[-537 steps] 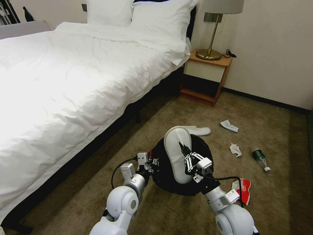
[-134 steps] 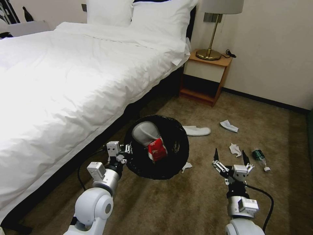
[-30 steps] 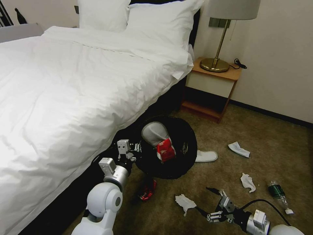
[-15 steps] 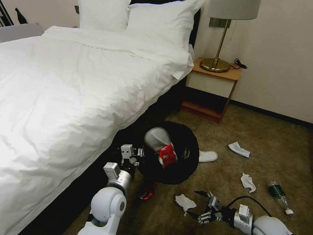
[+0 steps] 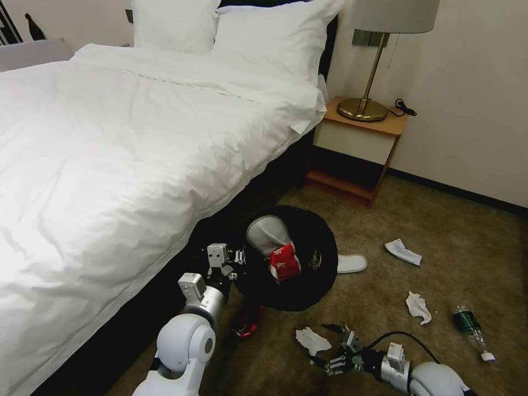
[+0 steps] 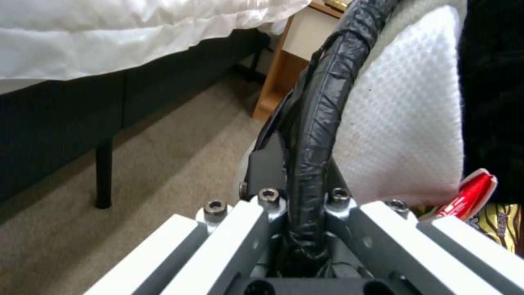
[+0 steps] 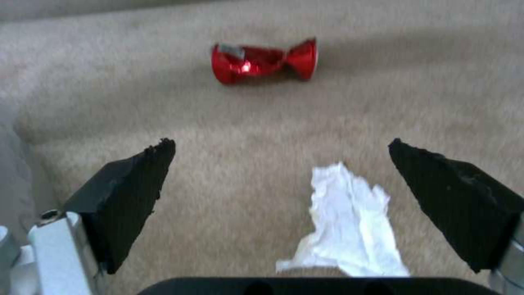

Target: Pick up the trash bin, then pick up the garbage on the floor and place it into the trash bin.

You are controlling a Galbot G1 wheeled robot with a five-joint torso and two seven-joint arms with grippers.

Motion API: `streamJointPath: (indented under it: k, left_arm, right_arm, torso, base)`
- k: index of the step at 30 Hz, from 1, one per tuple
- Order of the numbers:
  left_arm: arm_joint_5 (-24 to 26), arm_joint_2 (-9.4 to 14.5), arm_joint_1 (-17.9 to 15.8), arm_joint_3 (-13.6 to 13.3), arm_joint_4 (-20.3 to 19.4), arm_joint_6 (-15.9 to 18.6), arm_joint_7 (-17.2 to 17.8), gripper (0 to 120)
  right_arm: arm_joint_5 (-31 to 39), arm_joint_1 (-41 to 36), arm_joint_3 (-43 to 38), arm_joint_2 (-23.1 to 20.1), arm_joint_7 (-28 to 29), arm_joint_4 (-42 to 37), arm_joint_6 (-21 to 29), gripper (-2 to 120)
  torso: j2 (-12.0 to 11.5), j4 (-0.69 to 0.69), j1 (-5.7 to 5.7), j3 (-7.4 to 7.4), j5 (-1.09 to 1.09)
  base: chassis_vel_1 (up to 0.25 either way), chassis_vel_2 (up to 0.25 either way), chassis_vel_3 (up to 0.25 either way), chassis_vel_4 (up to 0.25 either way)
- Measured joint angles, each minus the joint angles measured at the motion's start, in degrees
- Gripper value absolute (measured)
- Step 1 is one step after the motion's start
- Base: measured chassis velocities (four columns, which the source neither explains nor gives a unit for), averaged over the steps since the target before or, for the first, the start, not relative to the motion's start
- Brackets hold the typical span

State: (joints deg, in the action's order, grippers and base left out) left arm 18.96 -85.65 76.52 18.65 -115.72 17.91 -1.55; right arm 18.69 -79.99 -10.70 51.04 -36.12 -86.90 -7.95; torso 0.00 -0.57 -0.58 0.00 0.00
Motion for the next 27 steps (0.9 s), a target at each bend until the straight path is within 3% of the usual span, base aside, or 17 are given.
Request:
streamJointPath:
  k: [27]
  left_arm:
    - [-1.1,0.7,2.4,0.0,-2.0,-0.4,-0.5,0]
  right_arm:
    - [-2.9,7.7,3.3,5.4,-0.1,11.7,-0.5,100]
  torso:
    - [0.0,0.0,0.0,0.0,0.0]
  base:
    - [0.0,0.0,0.0,0.0]
